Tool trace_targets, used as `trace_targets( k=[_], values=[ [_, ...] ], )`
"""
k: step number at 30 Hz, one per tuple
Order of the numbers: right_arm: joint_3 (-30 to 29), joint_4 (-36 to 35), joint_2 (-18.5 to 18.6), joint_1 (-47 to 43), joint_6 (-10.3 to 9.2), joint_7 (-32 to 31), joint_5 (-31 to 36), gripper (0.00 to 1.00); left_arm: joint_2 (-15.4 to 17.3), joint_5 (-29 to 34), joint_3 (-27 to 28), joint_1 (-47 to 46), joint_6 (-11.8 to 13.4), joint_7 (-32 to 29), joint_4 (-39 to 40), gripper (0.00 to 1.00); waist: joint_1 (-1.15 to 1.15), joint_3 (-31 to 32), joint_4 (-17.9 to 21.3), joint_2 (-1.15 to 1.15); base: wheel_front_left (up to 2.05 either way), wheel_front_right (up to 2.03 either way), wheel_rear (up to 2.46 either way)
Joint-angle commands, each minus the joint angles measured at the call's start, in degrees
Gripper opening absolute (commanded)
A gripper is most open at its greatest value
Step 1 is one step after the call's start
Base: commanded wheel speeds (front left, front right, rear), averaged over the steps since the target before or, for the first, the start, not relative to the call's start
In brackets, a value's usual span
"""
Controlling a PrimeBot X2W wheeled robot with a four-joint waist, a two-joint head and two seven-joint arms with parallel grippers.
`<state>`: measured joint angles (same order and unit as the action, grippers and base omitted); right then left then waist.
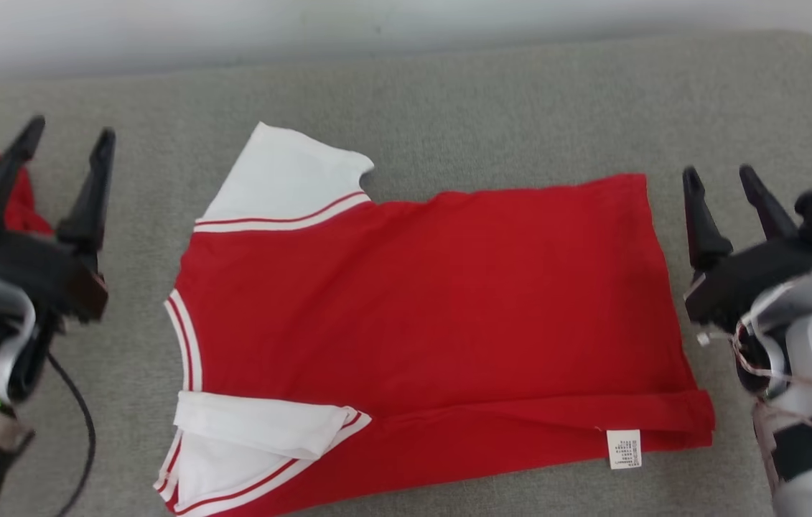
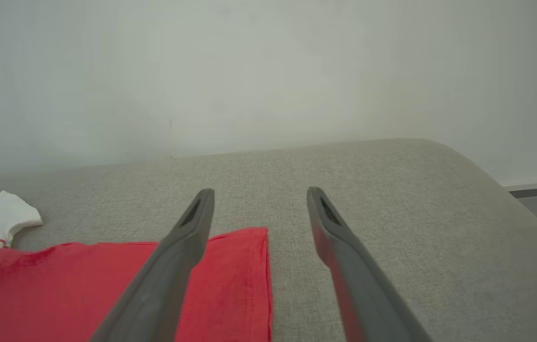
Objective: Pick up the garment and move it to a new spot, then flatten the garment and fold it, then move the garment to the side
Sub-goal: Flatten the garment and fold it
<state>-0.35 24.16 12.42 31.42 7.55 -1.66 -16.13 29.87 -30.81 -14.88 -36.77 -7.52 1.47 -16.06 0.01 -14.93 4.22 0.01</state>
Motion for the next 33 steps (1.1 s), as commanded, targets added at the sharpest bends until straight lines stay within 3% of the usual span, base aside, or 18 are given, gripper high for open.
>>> trace_targets(
  k=[1,8,17,33],
  values=[
    [0.9,1.5,0.2,2.8,-0.13,-1.1,0.0,1.00,1.5,-1.3,-2.0,-3.6,0.1,-1.1,-1.2,1.00,-0.01,-6.0,2.9,-0.01,0.00,0.00,0.00],
    [4.8,9.6,-0.7,13.0,-0.13,-5.9,0.5,1.00,5.8,-9.5,-13.7,-16.5,0.1,-6.5,-6.7,1.00,-0.01,-11.0,5.3,-0.01,0.00,0.00,0.00],
    [11.6,16.3,-3.1,21.2,-0.13,-9.8,-1.4,1.00,9.9,-16.6,-25.8,-25.4,0.1,-11.0,-13.0,1.00,-0.01,-14.2,9.0,-0.01,0.00,0.00,0.00],
    [18.1,20.8,-5.1,27.4,-0.13,-10.8,-5.7,1.00,10.1,-22.9,-38.0,-34.4,0.1,-12.0,-21.4,1.00,-0.01,-16.3,11.7,-0.01,0.00,0.00,0.00]
  ],
)
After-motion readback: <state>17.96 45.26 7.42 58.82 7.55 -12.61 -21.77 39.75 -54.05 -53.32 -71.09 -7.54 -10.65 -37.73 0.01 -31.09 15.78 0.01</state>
